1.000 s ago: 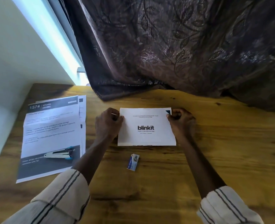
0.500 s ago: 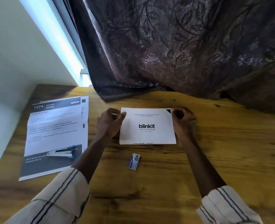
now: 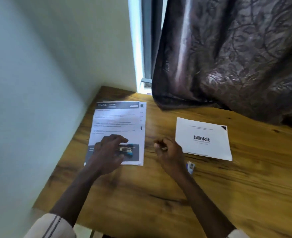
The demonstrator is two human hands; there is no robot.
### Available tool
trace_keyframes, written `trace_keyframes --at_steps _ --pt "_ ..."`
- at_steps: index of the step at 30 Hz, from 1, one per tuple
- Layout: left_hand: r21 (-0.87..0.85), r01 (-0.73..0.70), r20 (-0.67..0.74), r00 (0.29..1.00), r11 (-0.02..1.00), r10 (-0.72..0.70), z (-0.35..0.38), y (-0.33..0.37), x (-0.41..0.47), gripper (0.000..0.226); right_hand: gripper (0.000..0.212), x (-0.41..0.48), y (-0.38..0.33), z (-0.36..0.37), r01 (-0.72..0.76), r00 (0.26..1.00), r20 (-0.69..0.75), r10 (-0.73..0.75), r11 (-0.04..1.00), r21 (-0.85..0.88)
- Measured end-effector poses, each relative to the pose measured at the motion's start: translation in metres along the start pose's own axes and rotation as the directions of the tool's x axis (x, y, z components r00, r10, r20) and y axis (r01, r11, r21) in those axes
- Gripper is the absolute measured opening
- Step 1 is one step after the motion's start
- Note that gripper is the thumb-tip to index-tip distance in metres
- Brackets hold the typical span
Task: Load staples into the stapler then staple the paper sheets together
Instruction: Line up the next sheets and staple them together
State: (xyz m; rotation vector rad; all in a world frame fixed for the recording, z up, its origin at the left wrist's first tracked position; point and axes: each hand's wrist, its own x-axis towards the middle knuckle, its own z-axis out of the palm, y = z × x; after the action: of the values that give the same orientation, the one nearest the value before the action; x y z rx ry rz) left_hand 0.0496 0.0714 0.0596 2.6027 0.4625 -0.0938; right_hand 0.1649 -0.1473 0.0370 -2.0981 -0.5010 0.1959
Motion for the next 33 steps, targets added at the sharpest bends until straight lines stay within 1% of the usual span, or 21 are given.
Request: trace_keyframes --at_steps 1,3,5,7,9,12,15,17,20,22,23,26,27,28,29,31,32,33 --pt "0.054 -0.021 0.045 0.999 0.998 0.018 -0.001 -0.006 0.002 0.058 0.011 0.004 -0.003 0.014 0.014 0.999 0.036 -0.013 1.000 -0.023" --pt "0.127 -0.071 0.087 0.994 0.989 0.061 0.001 -0.019 0.006 0.056 0.019 0.011 -0.009 0.039 0.015 0.994 0.105 -0.010 0.998 -0.053" --pt "0.127 -0.120 0.064 0.992 0.985 0.113 0.007 -0.031 0.012 0.051 0.026 0.018 -0.014 0.058 -0.023 0.989 0.143 0.036 0.996 -0.089" --pt "0.078 -0.157 0.032 0.987 0.984 0.155 0.009 -0.039 0.016 0.042 0.032 0.027 -0.016 0.073 -0.084 0.990 0.101 0.102 0.981 -0.175" --pt "0.008 -0.199 0.019 0.980 0.980 0.199 0.009 -0.047 0.014 0.035 0.041 0.035 -0.020 0.086 -0.174 0.980 0.044 0.194 0.942 -0.286" --pt "-0.073 -0.241 -0.013 0.970 0.968 0.241 0.006 -0.056 0.003 0.034 0.061 0.045 -0.030 0.101 -0.249 0.965 -0.032 0.259 0.876 -0.413" --pt "-0.125 -0.267 -0.037 0.964 0.956 0.264 0.004 -0.068 -0.011 0.036 0.074 0.054 -0.041 0.114 -0.370 0.928 -0.134 0.348 0.806 -0.462" --pt "-0.136 -0.292 -0.032 0.957 0.947 0.290 0.006 -0.075 -0.020 0.037 0.073 0.062 -0.043 0.119 -0.450 0.892 -0.181 0.414 0.769 -0.455" --pt "-0.120 -0.327 -0.001 0.944 0.937 0.330 0.012 -0.086 -0.032 0.040 0.056 0.070 -0.043 0.123 -0.516 0.856 -0.211 0.473 0.747 -0.419" --pt "-0.113 -0.348 0.005 0.936 0.931 0.351 0.015 -0.091 -0.036 0.042 0.049 0.071 -0.044 0.124 -0.535 0.844 -0.221 0.488 0.747 -0.395" --pt "-0.112 -0.353 0.014 0.934 0.929 0.357 0.015 -0.092 -0.037 0.042 0.050 0.069 -0.047 0.124 -0.536 0.844 -0.224 0.488 0.747 -0.393" --pt "-0.090 -0.392 0.009 0.919 0.915 0.395 0.015 -0.098 -0.040 0.044 0.067 0.061 -0.050 0.126 -0.510 0.860 -0.232 0.455 0.766 -0.391" --pt "-0.089 -0.385 -0.028 0.923 0.918 0.384 0.015 -0.100 -0.041 0.045 0.070 0.057 -0.048 0.128 -0.485 0.874 -0.236 0.425 0.782 -0.390" --pt "-0.100 -0.349 -0.088 0.936 0.932 0.341 0.015 -0.103 -0.040 0.047 0.069 0.053 -0.045 0.130 -0.456 0.889 -0.237 0.391 0.799 -0.392" --pt "-0.114 -0.286 -0.171 0.949 0.951 0.265 0.013 -0.104 -0.037 0.048 0.066 0.049 -0.042 0.130 -0.425 0.904 -0.239 0.356 0.813 -0.397" --pt "-0.138 -0.088 -0.312 0.949 0.986 0.041 0.006 -0.104 -0.023 0.048 0.059 0.040 -0.034 0.131 -0.370 0.925 -0.246 0.289 0.832 -0.414" --pt "-0.179 0.026 -0.336 0.938 0.983 -0.086 0.000 -0.103 -0.013 0.049 0.057 0.035 -0.031 0.132 -0.352 0.931 -0.252 0.266 0.837 -0.418" --pt "-0.250 0.127 -0.322 0.924 0.960 -0.206 -0.006 -0.104 -0.002 0.052 0.056 0.030 -0.028 0.133 -0.346 0.932 -0.259 0.254 0.841 -0.416"
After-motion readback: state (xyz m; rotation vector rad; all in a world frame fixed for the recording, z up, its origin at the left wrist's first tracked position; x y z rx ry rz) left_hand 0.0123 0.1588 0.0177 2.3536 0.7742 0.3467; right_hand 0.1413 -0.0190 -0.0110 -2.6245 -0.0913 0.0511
